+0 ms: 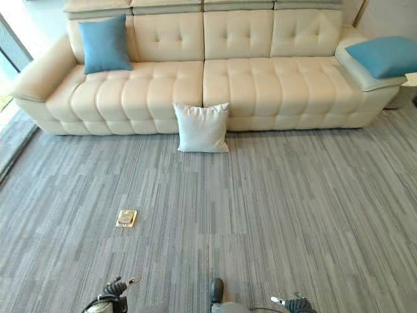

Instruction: Pick up all the scattered cushions and arrange them neatly on the sofa.

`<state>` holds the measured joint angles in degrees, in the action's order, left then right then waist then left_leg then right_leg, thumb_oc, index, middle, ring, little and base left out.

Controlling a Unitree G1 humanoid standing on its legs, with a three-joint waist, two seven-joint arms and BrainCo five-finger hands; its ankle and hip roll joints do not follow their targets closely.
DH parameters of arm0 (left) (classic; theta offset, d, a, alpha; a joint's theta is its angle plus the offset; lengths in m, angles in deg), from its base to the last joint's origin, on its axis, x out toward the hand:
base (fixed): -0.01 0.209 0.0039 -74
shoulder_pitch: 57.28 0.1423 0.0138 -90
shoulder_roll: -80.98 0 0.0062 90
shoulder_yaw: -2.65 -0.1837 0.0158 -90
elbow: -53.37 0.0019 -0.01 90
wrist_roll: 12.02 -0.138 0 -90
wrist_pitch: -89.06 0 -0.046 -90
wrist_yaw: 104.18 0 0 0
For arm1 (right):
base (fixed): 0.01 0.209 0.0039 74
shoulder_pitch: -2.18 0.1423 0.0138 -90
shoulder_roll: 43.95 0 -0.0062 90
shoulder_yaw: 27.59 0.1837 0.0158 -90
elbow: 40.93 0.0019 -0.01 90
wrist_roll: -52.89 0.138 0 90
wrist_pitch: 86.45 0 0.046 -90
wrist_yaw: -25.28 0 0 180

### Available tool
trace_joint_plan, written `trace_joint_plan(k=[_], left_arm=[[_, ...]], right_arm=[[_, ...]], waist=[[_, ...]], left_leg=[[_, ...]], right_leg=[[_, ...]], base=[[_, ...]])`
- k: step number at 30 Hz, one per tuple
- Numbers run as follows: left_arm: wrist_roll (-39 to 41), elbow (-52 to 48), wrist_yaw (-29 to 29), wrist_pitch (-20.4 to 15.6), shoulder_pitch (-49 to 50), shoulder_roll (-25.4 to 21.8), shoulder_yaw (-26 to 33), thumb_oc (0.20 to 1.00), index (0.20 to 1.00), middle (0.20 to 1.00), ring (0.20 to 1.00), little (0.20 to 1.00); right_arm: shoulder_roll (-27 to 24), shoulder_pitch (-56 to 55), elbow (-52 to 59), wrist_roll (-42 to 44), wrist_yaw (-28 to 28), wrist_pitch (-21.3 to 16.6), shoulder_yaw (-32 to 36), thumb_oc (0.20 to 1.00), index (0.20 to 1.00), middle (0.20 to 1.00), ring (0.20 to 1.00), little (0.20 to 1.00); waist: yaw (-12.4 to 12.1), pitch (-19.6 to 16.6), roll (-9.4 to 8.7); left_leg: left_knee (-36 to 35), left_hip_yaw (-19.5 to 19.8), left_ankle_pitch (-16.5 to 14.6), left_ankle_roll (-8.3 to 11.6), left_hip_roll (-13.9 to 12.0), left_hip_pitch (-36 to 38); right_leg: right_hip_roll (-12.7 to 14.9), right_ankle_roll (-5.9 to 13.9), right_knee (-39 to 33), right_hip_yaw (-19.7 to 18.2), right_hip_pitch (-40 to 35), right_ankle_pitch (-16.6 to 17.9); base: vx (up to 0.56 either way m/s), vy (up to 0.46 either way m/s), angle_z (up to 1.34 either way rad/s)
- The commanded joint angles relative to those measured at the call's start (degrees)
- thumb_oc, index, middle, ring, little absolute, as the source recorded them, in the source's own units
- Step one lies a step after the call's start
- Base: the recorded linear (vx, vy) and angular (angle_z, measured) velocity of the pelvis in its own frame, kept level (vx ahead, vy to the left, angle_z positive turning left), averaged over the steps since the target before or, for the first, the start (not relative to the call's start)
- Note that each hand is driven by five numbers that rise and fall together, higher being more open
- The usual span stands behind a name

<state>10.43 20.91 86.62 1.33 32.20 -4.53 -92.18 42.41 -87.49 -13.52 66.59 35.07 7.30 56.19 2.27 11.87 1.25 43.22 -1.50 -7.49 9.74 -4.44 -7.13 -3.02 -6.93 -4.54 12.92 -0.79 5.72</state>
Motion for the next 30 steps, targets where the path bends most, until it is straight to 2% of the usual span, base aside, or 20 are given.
trace_joint_plan(k=[1, 3, 4, 5, 6, 7, 8, 10, 14, 15, 17, 19, 21, 22, 24, 26, 27, 28, 29, 30], left_arm=[[0.6, -1.3, 0.1, -0.9, -4.0, -3.0, -1.5, 1.0, 1.0, 1.0, 1.0, 1.0], [0.4, -0.9, 0.0, -0.6, -3.9, -3.1, -1.5, 1.0, 1.0, 1.0, 1.0, 1.0], [0.4, -0.9, 0.0, -0.6, -3.9, -3.1, -1.5, 1.0, 1.0, 1.0, 1.0, 1.0], [0.0, -1.1, 0.0, -0.2, -3.3, -3.2, -1.8, 1.0, 1.0, 1.0, 1.0, 1.0], [0.0, -1.1, 0.0, -0.2, -3.3, -3.2, -1.8, 1.0, 1.0, 1.0, 1.0, 1.0], [-0.3, -1.4, 0.1, 0.1, -2.4, -3.2, -1.7, 1.0, 1.0, 1.0, 1.0, 1.0], [-0.4, -1.1, 0.1, 0.3, -2.2, -3.2, -1.6, 1.0, 1.0, 1.0, 1.0, 1.0], [-0.6, 0.1, -0.1, 0.5, -1.9, -3.1, -1.6, 1.0, 1.0, 1.0, 1.0, 1.0], [-1.2, 2.2, -0.3, 0.9, -0.9, -3.1, -1.0, 1.0, 1.0, 1.0, 1.0, 1.0], [-1.2, 2.3, -0.1, 0.8, -0.2, -3.2, -0.8, 1.0, 1.0, 1.0, 1.0, 1.0], [-1.4, 3.1, -0.4, 1.1, -0.1, -3.2, -0.6, 1.0, 1.0, 1.0, 1.0, 1.0], [-1.6, 4.0, -0.6, 1.0, 0.6, -3.4, -0.5, 1.0, 1.0, 1.0, 1.0, 1.0], [-2.2, 3.5, -0.7, 1.0, 0.8, -3.9, -0.5, 1.0, 1.0, 1.0, 1.0, 1.0], [-2.2, 3.5, -0.7, 1.0, 0.8, -3.9, -0.5, 1.0, 1.0, 1.0, 1.0, 1.0], [-2.2, 2.9, -0.6, 1.2, -0.1, -4.5, -1.0, 1.0, 1.0, 1.0, 1.0, 1.0], [-2.2, 2.2, -0.5, 1.4, -0.9, -4.8, -1.3, 1.0, 1.0, 1.0, 1.0, 1.0], [-2.3, 1.8, -0.4, 1.4, -1.2, -4.8, -1.6, 1.0, 1.0, 1.0, 1.0, 1.0], [-2.5, 1.6, -0.4, 1.5, -1.5, -4.8, -1.7, 1.0, 1.0, 1.0, 1.0, 1.0], [-2.5, 1.6, -0.4, 1.5, -1.5, -4.8, -1.7, 1.0, 1.0, 1.0, 1.0, 1.0], [-2.9, 1.8, -0.4, 1.3, -2.6, -4.9, -2.2, 1.0, 1.0, 1.0, 1.0, 1.0]], right_arm=[[-1.8, 0.8, 0.1, 1.8, 0.5, -0.6, 0.6, 1.0, 1.0, 1.0, 1.0, 1.0], [-1.8, 0.9, 0.2, 1.8, 0.5, -0.6, 0.3, 1.0, 1.0, 1.0, 1.0, 1.0], [-1.7, 0.9, 0.2, 1.8, 0.5, -0.6, 0.3, 1.0, 1.0, 1.0, 1.0, 1.0], [-1.7, 0.8, 0.3, 1.3, 0.5, -0.4, 0.0, 1.0, 1.0, 1.0, 1.0, 1.0], [-1.7, 0.8, 0.3, 1.3, 0.5, -0.4, 0.0, 1.0, 1.0, 1.0, 1.0, 1.0], [-1.8, 0.5, 0.8, 0.5, 0.5, -0.3, -0.5, 1.0, 1.0, 1.0, 1.0, 1.0], [-1.9, 0.5, 1.1, 0.2, 0.6, -0.3, -0.7, 1.0, 1.0, 1.0, 1.0, 1.0], [-2.0, 0.8, 1.1, -0.3, 0.5, -0.2, -1.2, 1.0, 1.0, 1.0, 1.0, 1.0], [-1.3, 1.5, 0.3, -1.4, 0.0, 0.2, -2.2, 1.0, 1.0, 1.0, 1.0, 1.0], [-0.9, 1.6, 0.2, -2.3, -0.6, 0.4, -2.8, 1.0, 1.0, 1.0, 1.0, 1.0], [-0.6, 1.4, 0.0, -2.8, -0.7, 0.5, -3.2, 1.0, 1.0, 1.0, 1.0, 1.0], [0.4, 1.3, 0.1, -3.3, -1.2, 0.5, -3.5, 1.0, 1.0, 1.0, 1.0, 1.0], [1.0, 1.4, -0.1, -3.8, -1.8, 0.4, -3.9, 1.0, 1.0, 1.0, 1.0, 1.0], [1.0, 1.4, -0.1, -3.8, -1.8, 0.4, -3.9, 1.0, 1.0, 1.0, 1.0, 1.0], [1.3, 2.1, -0.3, -4.0, -1.7, 0.6, -4.2, 1.0, 1.0, 1.0, 1.0, 1.0], [1.1, 2.6, 0.1, -4.0, -1.5, 0.8, -4.0, 1.0, 1.0, 1.0, 1.0, 1.0], [1.2, 2.7, 0.3, -4.0, -1.2, 0.9, -3.9, 1.0, 1.0, 1.0, 1.0, 1.0], [1.2, 2.8, 0.3, -3.9, -1.2, 1.0, -3.7, 1.0, 1.0, 1.0, 1.0, 1.0], [1.2, 2.8, 0.3, -3.9, -1.2, 1.0, -3.7, 1.0, 1.0, 1.0, 1.0, 1.0], [1.2, 3.1, -0.4, -3.4, -1.1, 0.9, -3.5, 1.0, 1.0, 1.0, 1.0, 1.0]], waist=[[0.2, 5.2, -1.13], [-0.1, 5.4, -2.56], [-0.1, 5.4, -2.62], [-0.3, 5.1, -3.02], [-0.2, 5.1, -3.08], [-0.3, 4.5, -2.87], [-0.2, 4.4, -2.55], [0.2, 4.1, -2.14], [-0.3, 2.5, -2.04], [-1.0, 1.7, -2.17], [-1.0, 1.2, -2.07], [-1.4, -0.7, -3.17], [-1.9, -1.2, -4.22], [-2.1, -1.3, -4.27], [-2.5, -0.1, -4.65], [-2.3, 1.5, -4.08], [-1.9, 2.0, -3.6], [-1.7, 2.6, -3.25], [-1.7, 2.6, -3.27], [-1.2, 3.4, -2.13]], left_leg=[[-11.0, -5.6, 9.3, -5.62, 4.0, 5.9], [-17.6, -5.3, 5.7, -7.65, 5.2, 0.5], [-17.7, -5.2, 5.8, -7.68, 5.3, 0.5], [-26.2, -4.1, 5.3, -8.36, 5.8, 0.6], [-26.4, -4.1, 5.5, -8.37, 5.8, 0.6], [-38.3, -1.6, 9.9, -7.88, 5.4, 1.3], [-44.4, -0.2, 13.0, -7.27, 5.0, 0.9], [-48.2, 0.4, 14.3, -6.02, 4.5, -1.0], [-48.2, -0.6, 15.8, -4.49, 4.5, -2.7], [-48.2, 0.4, 15.6, -5.5, 5.1, -1.3], [-48.2, 0.7, 16.5, -5.54, 5.3, -0.9], [-48.2, -0.4, 15.7, -7.52, 6.6, 1.1], [-46.2, -2.0, 12.8, -9.81, 7.8, 1.9], [-46.1, -2.1, 12.7, -9.84, 7.8, 1.8], [-46.1, -3.7, 9.7, -12.21, 8.9, 4.9], [-46.9, -4.5, 8.6, -13.55, 9.5, 8.1], [-47.2, -4.9, 7.5, -14.06, 9.7, 9.7], [-47.5, -4.8, 7.2, -14.19, 9.6, 10.8], [-47.5, -4.8, 7.2, -14.19, 9.6, 10.8], [-48.2, -5.2, 6.5, -13.83, 8.7, 13.0]], right_leg=[[1.4, 6.53, 2.2, -2.7, -1.3, -9.3], [2.5, 6.61, 1.8, -3.5, -4.0, -10.2], [2.5, 6.62, 1.8, -3.5, -3.9, -10.2], [2.9, 6.72, 2.1, -3.8, -5.4, -11.5], [3.0, 6.73, 2.1, -3.7, -5.4, -11.5], [2.6, 6.52, 2.6, -3.7, -6.5, -12.6], [2.2, 6.47, 2.9, -3.7, -7.3, -13.4], [1.8, 6.44, 3.0, -3.9, -9.0, -14.3], [1.8, 7.45, 1.9, -6.3, -13.6, -15.2], [2.3, 8.14, 1.7, -7.6, -15.3, -16.0], [2.8, 8.28, 2.1, -7.8, -15.7, -16.3], [5.0, 9.95, 5.9, -9.1, -15.5, -16.5], [7.0, 11.69, 13.6, -9.4, -13.2, -13.1], [7.1, 11.72, 13.9, -9.6, -13.1, -13.2], [9.1, 13.02, 30.1, -9.7, -5.3, -5.4], [11.2, 12.87, 39.3, -7.9, -0.4, -1.1], [12.3, 12.25, 41.6, -6.6, 0.9, -0.8], [11.7, 11.59, 43.9, -7.2, 3.4, -3.1], [11.7, 11.59, 44.0, -7.2, 3.4, -3.1], [9.5, 10.75, 41.0, -6.0, 7.9, -9.1]], base=[[0.25, -0.121, 0.03], [0.29, -0.104, 0.08], [0.39, -0.056, 0.15], [0.21, 0.0, 0.16], [0.42, 0.01, 0.12], [0.33, 0.021, 0.03], [0.33, 0.021, 0.07], [0.36, 0.066, 0.1], [0.53, 0.154, 0.0], [0.59, 0.224, -0.26], [0.45, 0.194, -0.57], [0.63, 0.279, -0.62], [0.46, 0.219, -0.28], [0.37, 0.21, -0.15], [0.32, 0.242, -0.24], [0.25, 0.234, -0.26], [0.25, 0.192, -0.09], [0.18, 0.114, -0.1], [0.23, 0.07, -0.01], [0.26, 0.04, -0.13]])
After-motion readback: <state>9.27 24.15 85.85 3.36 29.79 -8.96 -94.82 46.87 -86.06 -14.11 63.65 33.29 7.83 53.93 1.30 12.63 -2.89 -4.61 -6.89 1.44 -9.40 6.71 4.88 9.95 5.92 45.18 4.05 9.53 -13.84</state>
